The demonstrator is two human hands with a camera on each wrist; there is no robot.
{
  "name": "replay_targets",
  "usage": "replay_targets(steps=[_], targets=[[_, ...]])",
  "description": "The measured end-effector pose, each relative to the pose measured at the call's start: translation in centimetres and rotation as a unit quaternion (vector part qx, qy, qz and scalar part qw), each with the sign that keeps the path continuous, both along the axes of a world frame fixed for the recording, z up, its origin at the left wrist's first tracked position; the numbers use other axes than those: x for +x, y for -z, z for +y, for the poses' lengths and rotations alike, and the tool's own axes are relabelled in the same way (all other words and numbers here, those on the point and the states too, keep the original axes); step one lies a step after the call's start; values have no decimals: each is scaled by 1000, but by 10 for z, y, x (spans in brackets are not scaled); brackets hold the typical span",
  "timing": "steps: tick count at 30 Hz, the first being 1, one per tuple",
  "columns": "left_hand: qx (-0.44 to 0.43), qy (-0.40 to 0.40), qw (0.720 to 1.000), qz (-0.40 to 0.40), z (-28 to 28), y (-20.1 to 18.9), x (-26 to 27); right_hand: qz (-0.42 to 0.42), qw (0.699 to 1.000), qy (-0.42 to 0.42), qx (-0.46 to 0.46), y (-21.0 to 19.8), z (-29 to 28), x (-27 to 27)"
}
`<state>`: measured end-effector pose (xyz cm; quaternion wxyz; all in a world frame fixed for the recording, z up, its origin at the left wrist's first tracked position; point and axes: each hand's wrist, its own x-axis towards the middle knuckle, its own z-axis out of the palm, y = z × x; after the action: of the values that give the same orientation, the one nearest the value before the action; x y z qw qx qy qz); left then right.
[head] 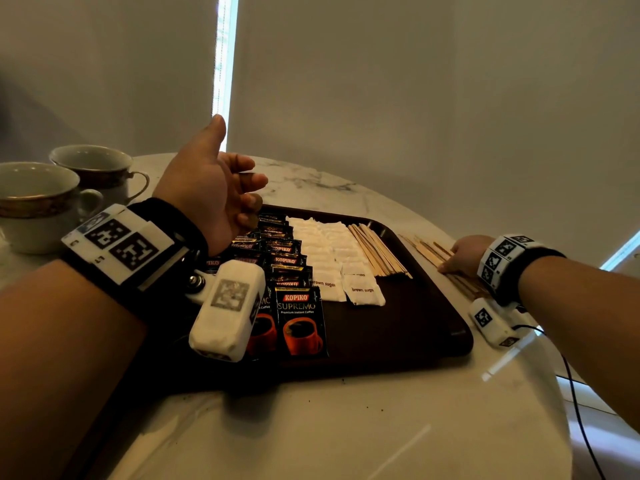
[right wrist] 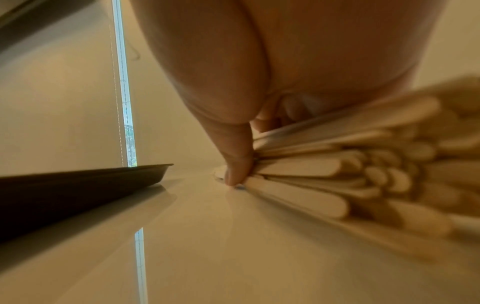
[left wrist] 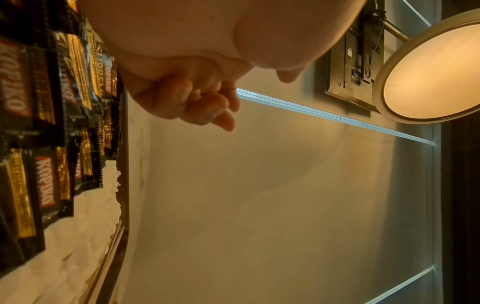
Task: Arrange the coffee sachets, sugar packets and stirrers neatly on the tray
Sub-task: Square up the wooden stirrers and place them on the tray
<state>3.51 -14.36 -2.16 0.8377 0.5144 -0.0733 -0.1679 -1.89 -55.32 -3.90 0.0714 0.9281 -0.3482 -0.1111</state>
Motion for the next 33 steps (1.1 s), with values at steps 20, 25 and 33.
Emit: replay_targets(steps=[20, 25, 33], targets=[[-12, -1, 1000, 2, 0, 1, 0, -82, 997, -10, -2, -17, -8, -5], [-7, -4, 1000, 3, 0, 0, -1, -103, 995, -4, 8, -19, -2, -7], [-3, -6, 1000, 7, 0, -1, -1, -174, 981, 22, 86, -21, 0, -11]])
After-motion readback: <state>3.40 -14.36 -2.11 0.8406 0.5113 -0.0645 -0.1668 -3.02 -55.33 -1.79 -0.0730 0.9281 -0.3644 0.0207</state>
